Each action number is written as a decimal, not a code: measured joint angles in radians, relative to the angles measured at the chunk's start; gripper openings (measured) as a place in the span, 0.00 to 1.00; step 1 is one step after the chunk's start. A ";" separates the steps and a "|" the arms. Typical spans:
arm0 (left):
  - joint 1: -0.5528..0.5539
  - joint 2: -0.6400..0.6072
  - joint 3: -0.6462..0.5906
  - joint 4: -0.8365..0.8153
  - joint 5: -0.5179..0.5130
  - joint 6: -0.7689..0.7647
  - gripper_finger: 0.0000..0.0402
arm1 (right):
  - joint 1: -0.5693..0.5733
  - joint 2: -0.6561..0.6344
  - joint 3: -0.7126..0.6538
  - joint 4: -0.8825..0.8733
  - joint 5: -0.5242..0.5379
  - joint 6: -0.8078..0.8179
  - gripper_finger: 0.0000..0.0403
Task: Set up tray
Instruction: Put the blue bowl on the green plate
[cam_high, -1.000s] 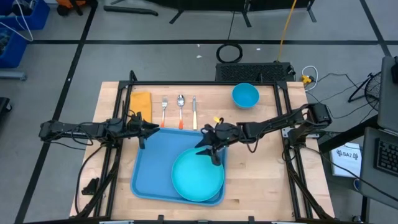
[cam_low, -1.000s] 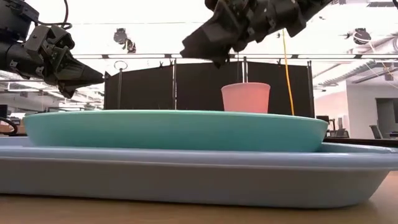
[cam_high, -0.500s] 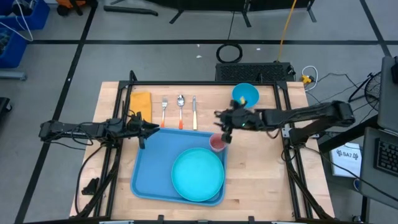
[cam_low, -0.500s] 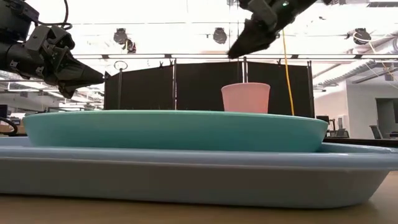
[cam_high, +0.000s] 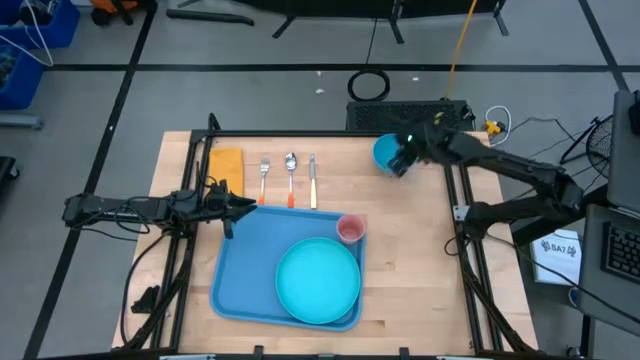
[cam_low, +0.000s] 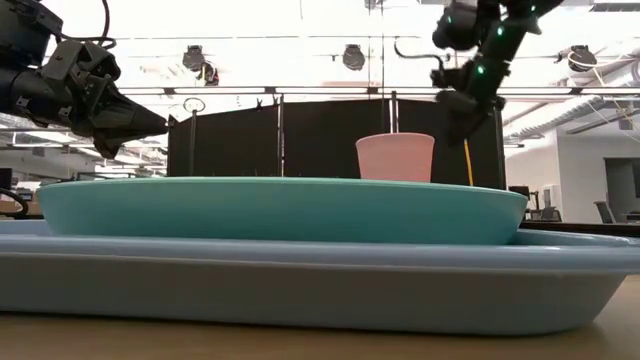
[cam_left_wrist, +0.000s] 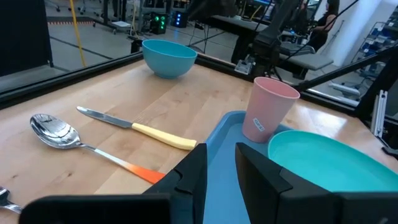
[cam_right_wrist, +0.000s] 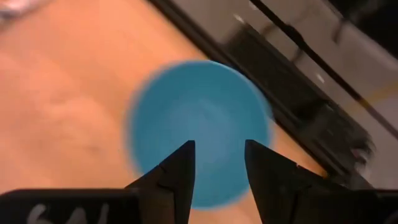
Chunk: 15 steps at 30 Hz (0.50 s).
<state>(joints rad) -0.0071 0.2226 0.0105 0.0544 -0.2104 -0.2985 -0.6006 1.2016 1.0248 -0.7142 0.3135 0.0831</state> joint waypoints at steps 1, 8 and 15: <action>0.000 0.000 0.000 0.000 0.000 0.000 0.22 | -0.038 0.003 0.000 -0.008 0.000 -0.009 0.32; 0.000 0.000 0.000 -0.007 0.000 0.000 0.22 | -0.187 0.024 0.000 -0.016 -0.055 -0.115 0.33; -0.001 0.000 0.000 -0.008 0.001 0.005 0.22 | -0.219 0.114 -0.024 -0.015 -0.107 -0.084 0.42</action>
<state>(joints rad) -0.0078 0.2226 0.0109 0.0463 -0.2096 -0.2932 -0.8194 1.3158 1.0004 -0.7294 0.2065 -0.0013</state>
